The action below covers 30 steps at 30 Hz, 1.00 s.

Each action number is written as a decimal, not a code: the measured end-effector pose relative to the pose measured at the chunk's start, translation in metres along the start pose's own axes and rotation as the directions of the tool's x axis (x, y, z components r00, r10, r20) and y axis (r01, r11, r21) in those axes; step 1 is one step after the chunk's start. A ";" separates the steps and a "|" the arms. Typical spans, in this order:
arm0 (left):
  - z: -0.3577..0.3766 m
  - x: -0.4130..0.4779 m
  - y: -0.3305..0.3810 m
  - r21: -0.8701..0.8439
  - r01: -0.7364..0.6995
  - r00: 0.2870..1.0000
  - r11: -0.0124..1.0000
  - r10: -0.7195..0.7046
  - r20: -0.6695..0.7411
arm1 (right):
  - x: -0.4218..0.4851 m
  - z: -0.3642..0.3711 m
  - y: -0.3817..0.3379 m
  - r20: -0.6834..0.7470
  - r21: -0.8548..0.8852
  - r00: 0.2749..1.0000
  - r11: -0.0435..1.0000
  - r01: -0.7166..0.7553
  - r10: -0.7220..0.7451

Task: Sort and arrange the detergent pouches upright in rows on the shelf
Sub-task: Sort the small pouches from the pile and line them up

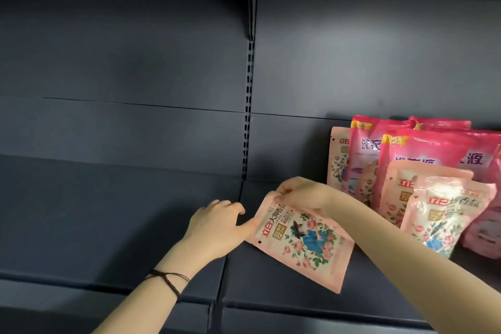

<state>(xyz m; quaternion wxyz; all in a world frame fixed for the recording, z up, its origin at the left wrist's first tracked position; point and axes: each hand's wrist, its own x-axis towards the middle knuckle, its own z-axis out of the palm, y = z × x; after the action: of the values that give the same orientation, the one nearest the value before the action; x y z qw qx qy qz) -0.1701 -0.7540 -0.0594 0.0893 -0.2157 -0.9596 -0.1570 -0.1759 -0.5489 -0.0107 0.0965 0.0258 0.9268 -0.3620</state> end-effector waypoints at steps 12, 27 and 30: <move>0.006 -0.041 0.069 -0.998 -0.021 0.983 0.065 -0.183 -0.032 | -0.062 0.008 0.002 -0.502 0.635 0.856 0.619 0.462 -0.125; 0.028 -0.051 0.113 -0.971 -0.218 0.957 0.096 -0.173 -0.232 | -0.129 0.074 0.044 -0.745 0.536 0.662 0.658 0.529 0.074; 0.028 -0.054 0.142 -0.954 -0.282 0.951 0.099 -0.106 -0.291 | -0.148 0.057 0.059 -0.797 0.482 0.602 0.662 0.574 0.058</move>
<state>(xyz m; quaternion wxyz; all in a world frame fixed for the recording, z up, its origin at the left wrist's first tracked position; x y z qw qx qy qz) -0.0616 -0.6436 -0.0607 0.0692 -0.2518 -0.5665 -0.7816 -0.0148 -0.5407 -0.0614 -0.3755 0.0610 0.6586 -0.6493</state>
